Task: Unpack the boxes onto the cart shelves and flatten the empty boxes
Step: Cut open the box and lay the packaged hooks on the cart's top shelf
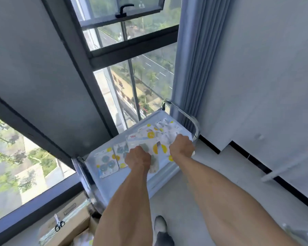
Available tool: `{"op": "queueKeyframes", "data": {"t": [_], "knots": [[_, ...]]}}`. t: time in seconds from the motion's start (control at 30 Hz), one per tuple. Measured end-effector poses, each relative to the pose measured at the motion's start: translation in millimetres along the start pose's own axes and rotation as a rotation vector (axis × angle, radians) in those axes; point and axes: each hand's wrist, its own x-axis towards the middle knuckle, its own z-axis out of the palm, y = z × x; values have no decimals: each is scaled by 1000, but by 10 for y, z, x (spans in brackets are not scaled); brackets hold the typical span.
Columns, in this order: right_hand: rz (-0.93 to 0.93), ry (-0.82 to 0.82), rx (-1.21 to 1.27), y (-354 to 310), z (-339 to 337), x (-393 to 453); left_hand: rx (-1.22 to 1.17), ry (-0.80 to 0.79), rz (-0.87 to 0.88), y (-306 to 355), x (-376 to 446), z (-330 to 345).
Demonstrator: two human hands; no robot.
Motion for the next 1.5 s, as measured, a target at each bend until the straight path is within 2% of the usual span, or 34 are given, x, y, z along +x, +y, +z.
{"op": "queueKeyframes", "data": {"t": [0.27,0.5,0.83,1.13,1.4,1.5], "knots": [[15,-39,-119,12,495,1480,-13,-129,-136,505,1339,670],[-63,-152,-188,-400,1134,2331,22,-240,-377,358,2035,1120],[-205,-288,-277,-713,1873,3061,37,-267,-653,157,2773,1342],[-194,-373,-308,-753,2024,3650,109,-300,-705,386,3124,1536],[-217,-395,-344,-791,1975,3639,64,-272,-766,585,3087,1470],[-323,-354,-350,-925,1888,3539,36,-239,-780,586,3020,1348]]}}
